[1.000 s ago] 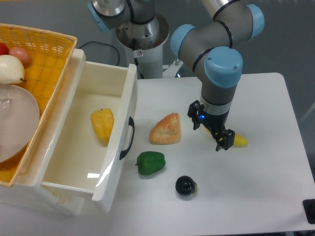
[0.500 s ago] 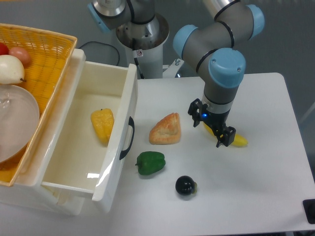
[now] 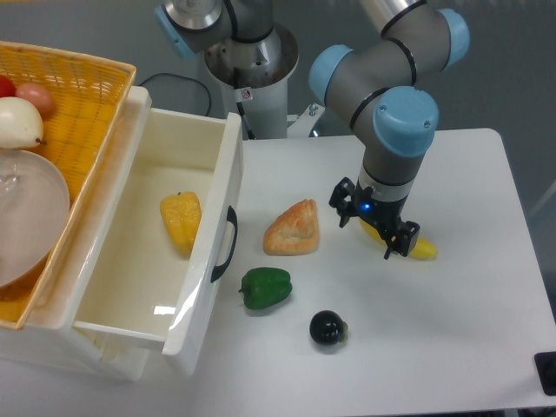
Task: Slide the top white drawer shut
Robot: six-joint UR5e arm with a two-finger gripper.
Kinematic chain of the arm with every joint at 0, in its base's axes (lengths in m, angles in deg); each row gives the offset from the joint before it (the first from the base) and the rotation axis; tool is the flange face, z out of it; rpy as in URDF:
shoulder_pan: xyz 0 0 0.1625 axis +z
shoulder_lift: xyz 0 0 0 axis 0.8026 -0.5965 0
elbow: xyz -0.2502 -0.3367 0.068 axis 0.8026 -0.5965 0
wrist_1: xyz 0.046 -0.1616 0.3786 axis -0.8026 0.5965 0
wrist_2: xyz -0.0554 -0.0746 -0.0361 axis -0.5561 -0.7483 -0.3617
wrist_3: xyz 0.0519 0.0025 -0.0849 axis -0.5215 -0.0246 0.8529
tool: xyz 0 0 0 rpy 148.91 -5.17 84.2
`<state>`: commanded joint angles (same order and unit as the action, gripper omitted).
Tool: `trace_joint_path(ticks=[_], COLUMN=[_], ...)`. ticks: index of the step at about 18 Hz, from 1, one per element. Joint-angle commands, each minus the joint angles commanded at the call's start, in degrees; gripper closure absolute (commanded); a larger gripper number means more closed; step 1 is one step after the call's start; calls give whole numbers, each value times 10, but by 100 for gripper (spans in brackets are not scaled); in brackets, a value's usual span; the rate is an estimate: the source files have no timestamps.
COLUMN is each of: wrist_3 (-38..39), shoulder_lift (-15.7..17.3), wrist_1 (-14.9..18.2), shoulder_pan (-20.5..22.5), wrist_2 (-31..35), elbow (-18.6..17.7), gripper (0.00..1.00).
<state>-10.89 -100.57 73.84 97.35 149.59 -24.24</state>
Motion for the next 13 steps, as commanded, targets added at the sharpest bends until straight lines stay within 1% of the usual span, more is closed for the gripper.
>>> trace_joint_path(ticks=[2,5,7,10,13], wrist_3=[25,103,134,221,255], shoulder_lift=[0,-6,-13,-27,-34], wrist_1=[1,0,0,-2,-1], shoulder_pan=[-1,-2,-5,-13,-14], wrist_2=[-10,-53,-55,-78,-103], elbow=[0,1,6,16,24], gripper=[0,0,0,0,0])
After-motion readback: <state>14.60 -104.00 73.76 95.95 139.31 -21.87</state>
